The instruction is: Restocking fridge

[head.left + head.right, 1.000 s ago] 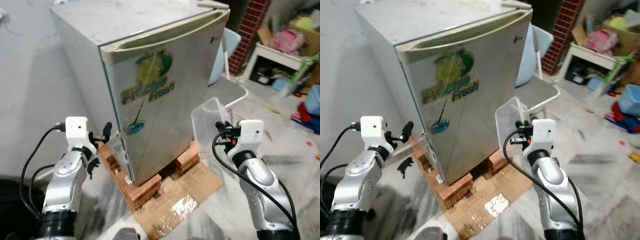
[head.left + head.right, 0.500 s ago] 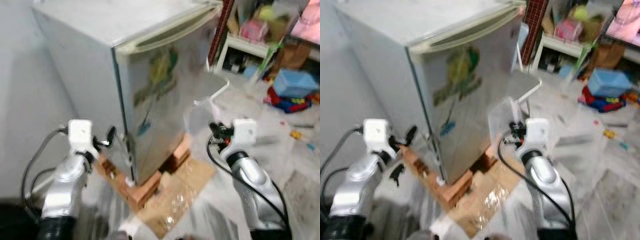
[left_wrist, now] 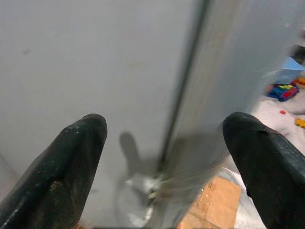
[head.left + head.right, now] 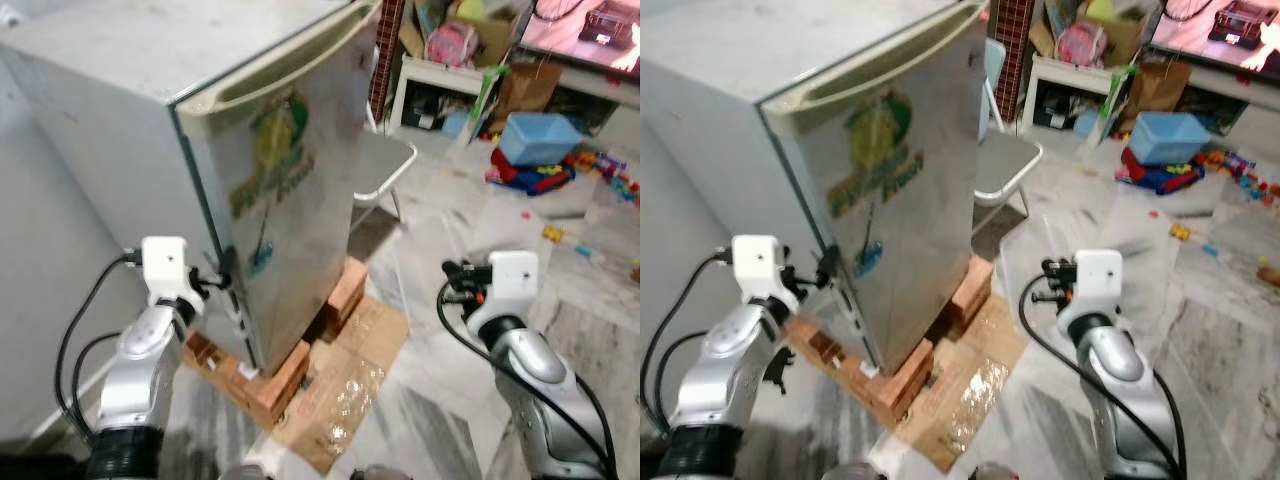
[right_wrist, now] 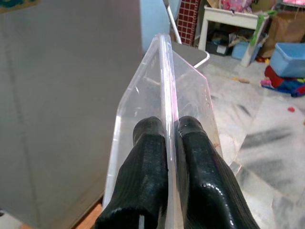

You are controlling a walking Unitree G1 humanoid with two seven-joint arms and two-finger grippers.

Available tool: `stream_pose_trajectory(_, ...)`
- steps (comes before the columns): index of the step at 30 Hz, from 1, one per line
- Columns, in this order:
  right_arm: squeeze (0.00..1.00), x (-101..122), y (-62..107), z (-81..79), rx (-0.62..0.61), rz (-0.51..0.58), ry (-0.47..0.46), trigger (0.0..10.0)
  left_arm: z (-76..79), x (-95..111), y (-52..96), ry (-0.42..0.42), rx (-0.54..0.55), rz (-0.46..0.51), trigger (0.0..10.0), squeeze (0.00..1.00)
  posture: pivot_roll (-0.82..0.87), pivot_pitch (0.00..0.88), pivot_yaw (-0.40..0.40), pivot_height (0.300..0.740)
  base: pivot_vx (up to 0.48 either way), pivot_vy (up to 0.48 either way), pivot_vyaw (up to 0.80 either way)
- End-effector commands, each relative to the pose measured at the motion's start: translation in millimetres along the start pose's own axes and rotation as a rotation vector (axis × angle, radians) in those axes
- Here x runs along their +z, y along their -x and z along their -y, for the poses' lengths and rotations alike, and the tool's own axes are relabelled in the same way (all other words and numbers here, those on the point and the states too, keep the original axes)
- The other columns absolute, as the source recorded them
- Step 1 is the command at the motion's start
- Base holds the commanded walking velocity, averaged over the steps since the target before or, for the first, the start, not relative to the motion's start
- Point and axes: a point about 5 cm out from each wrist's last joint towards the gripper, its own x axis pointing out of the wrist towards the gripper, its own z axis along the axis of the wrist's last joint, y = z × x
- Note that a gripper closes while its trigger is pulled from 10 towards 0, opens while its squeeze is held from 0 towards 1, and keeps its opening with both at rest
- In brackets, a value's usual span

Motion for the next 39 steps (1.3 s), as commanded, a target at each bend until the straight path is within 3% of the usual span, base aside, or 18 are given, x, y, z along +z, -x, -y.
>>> stream_pose_trajectory(1, 0.0, -4.4, 0.5, -3.7, 0.01, -0.036, -0.008, 10.0, -2.4, -1.2, 4.5, -0.003, -0.001, -0.007, 10.0, 0.0, 0.03, 0.0, -0.011, 0.74, 0.0, 0.33, 0.0)
stream_pose_trajectory(11, 0.0, -21.4, 1.8, -4.3, 0.009, -0.189, 0.011, 10.0, 5.4, -4.5, 9.9, 0.015, -0.033, -0.007, 10.0, 0.0, 0.03, 0.0, -0.016, 0.74, 0.0, 0.065, 0.0)
stream_pose_trajectory(20, 0.0, -35.2, 9.8, 10.3, -0.049, -0.334, -0.003, 10.0, 20.2, -5.7, 13.6, -0.056, -0.232, -0.032, 10.0, 0.0, 0.03, 0.0, -0.017, 0.74, 0.0, 0.0, 0.0)
stream_pose_trajectory(23, 0.0, -36.6, 10.5, 9.9, -0.052, -0.353, -0.016, 10.0, 25.4, -7.1, 13.6, -0.094, -0.273, -0.045, 10.0, 0.0, 0.03, 0.0, -0.015, 0.74, 0.0, 0.0, 0.0)
stream_pose_trajectory(29, 0.0, -36.5, 13.1, 9.9, -0.051, -0.366, -0.013, 10.0, 35.4, -4.6, 15.7, -0.091, -0.335, -0.033, 10.0, 0.0, 0.03, 0.0, -0.014, 0.74, 0.0, 0.0, 0.0)
stream_pose_trajectory(39, 0.0, -38.5, 14.0, 14.5, -0.072, -0.392, -0.042, 10.0, 41.8, -7.0, 21.2, -0.095, -0.351, -0.028, 10.0, 0.0, 0.03, 0.0, -0.014, 0.74, 0.0, 0.0, 0.0)
